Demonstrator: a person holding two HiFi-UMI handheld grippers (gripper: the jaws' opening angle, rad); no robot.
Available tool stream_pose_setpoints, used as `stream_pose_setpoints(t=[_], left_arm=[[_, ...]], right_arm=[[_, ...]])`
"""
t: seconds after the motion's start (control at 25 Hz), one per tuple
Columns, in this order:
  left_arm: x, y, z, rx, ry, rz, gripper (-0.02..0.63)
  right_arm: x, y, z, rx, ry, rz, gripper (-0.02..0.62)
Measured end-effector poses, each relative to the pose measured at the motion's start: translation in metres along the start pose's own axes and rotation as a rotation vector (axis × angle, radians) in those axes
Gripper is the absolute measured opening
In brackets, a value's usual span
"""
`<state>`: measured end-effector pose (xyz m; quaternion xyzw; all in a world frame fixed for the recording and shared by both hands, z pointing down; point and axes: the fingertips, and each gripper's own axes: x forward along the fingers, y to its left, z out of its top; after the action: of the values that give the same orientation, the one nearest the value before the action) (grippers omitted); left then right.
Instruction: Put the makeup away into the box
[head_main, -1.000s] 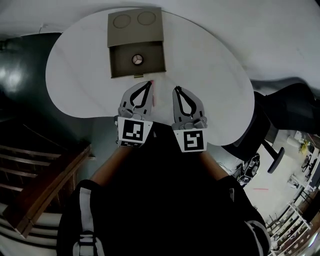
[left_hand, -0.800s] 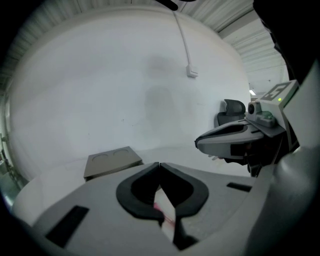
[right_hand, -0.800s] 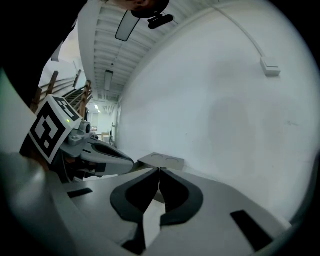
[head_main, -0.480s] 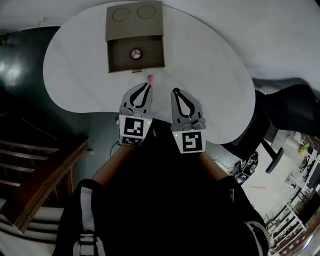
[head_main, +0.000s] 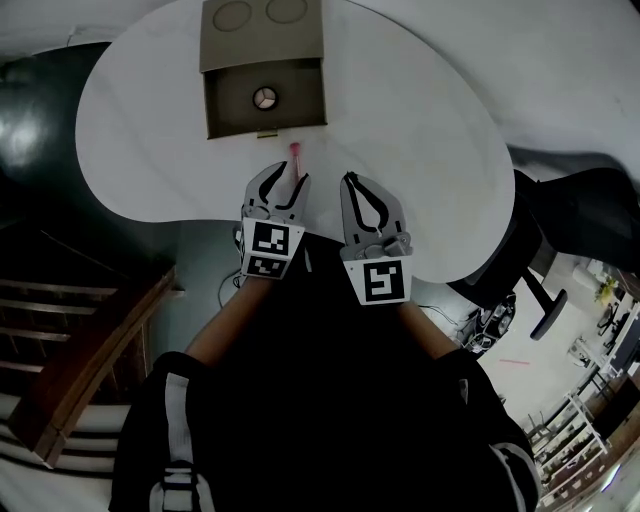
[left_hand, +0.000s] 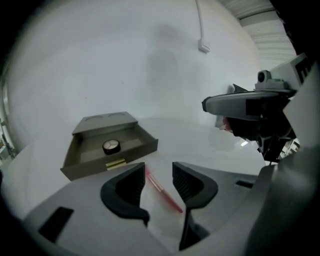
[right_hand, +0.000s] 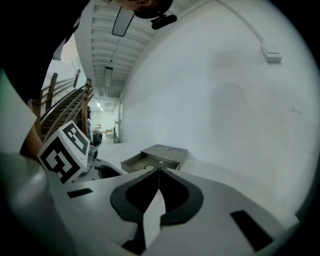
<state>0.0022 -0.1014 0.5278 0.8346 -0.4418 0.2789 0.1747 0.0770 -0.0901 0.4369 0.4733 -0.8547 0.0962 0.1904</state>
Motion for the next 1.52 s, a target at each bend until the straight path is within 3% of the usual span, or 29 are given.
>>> stream_pose_setpoints(t=[0.24, 0.52, 0.68, 0.76, 0.84, 1.32, 1.52], left_arm=[[0.018, -0.002, -0.027, -0.032, 0.082, -0.017, 0.209], [0.030, 0.000, -0.047, -0.002, 0.162, -0.016, 0.221], [0.030, -0.003, -0.047, 0.040, 0.167, -0.046, 0.127], [0.030, -0.007, -0.047, 0.057, 0.171, -0.065, 0.049], [0.030, -0.005, -0.047, 0.059, 0.169, -0.070, 0.049], [-0.006, 0.043, 0.023, 0.053, -0.042, 0.017, 0.049], [-0.005, 0.054, 0.048, 0.079, -0.082, 0.010, 0.049]], right_arm=[[0.005, -0.001, -0.007, 0.005, 0.025, 0.003, 0.025], [0.010, 0.004, -0.013, 0.016, 0.043, 0.009, 0.025], [0.012, 0.006, -0.016, 0.020, 0.050, 0.009, 0.025], [0.013, 0.007, -0.015, 0.017, 0.053, 0.010, 0.025], [0.014, 0.009, -0.012, 0.018, 0.047, 0.010, 0.025], [0.032, 0.021, -0.004, 0.013, 0.044, 0.030, 0.025], [0.044, 0.023, 0.001, 0.019, 0.045, 0.032, 0.025]])
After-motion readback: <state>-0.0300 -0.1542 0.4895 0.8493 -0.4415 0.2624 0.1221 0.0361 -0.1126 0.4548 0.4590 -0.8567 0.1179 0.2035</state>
